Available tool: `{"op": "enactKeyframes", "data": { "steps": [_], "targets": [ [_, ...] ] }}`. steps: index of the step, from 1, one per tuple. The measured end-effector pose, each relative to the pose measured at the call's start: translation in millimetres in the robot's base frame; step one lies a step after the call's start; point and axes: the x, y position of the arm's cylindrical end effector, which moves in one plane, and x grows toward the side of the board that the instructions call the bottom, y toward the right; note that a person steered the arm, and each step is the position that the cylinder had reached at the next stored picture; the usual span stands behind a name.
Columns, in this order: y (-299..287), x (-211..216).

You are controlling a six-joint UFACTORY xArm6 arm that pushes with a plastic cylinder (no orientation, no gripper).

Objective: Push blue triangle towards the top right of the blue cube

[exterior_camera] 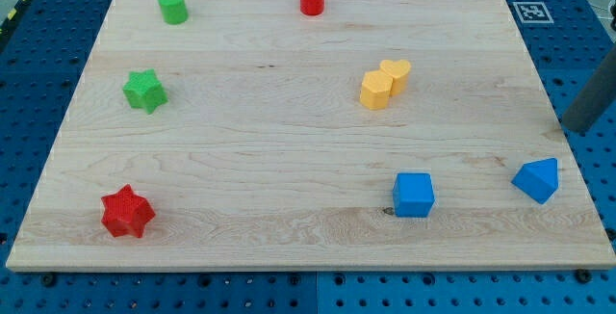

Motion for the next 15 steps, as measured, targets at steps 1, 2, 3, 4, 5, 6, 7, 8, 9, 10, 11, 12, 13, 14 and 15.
{"op": "enactKeyframes", "data": {
  "steps": [1,2,3,4,5,6,7,8,9,10,11,12,13,14,15],
  "targets": [
    [6,16],
    [7,24],
    [7,32],
    [7,63],
    [7,84],
    [5,95],
    [-34,92],
    [-78,86],
    [-81,85],
    [-80,81],
    [-76,66],
    [-87,66],
    [-100,67],
    [-110,66],
    [-115,56]
  ]
}}
